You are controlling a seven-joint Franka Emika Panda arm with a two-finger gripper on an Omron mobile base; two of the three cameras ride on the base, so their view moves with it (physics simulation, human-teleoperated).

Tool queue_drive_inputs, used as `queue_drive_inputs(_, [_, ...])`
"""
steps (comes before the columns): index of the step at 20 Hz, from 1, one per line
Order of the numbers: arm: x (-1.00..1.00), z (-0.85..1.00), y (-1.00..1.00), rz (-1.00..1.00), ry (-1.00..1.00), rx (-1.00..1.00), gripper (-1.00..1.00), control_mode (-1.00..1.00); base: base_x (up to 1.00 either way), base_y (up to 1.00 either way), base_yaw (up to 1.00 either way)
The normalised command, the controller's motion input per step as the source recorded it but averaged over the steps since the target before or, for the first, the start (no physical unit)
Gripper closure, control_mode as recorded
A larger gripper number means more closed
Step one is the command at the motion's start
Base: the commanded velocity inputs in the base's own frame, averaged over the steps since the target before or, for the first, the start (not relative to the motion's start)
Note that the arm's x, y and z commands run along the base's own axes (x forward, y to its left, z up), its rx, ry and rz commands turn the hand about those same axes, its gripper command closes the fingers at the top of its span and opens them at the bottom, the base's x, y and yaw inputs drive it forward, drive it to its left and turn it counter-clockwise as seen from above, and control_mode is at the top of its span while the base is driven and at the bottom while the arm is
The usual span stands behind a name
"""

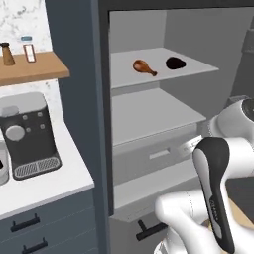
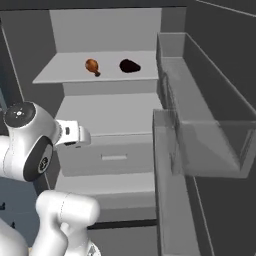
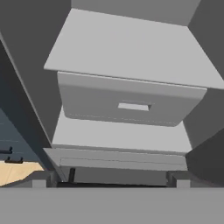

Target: Place one avocado and one chicken drumstick in each tupperware on the nearby counter, to pack two identical lunches.

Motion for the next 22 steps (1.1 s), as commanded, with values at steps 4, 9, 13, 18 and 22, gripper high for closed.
queue_drive_inputs(4, [0.0, 0.0, 0.0, 0.0, 0.0, 0.0, -1.0, 1.0, 0.59, -0.35, 0.28])
queue_drive_inputs(9, [0.0, 0.0, 0.0, 0.0, 0.0, 0.0, -1.0, 1.0, 0.53, -0.36, 0.3])
queue_drive_inputs(13, [0.0, 0.0, 0.0, 0.0, 0.0, 0.0, -1.0, 1.0, 0.45, -0.42, 0.29])
queue_drive_inputs(18, [0.0, 0.0, 0.0, 0.0, 0.0, 0.0, -1.0, 1.0, 0.14, -0.41, 0.23])
queue_drive_inputs(22, [0.0, 0.0, 0.0, 0.01, 0.0, 0.0, -1.0, -1.0, 0.0, -0.04, 0.02])
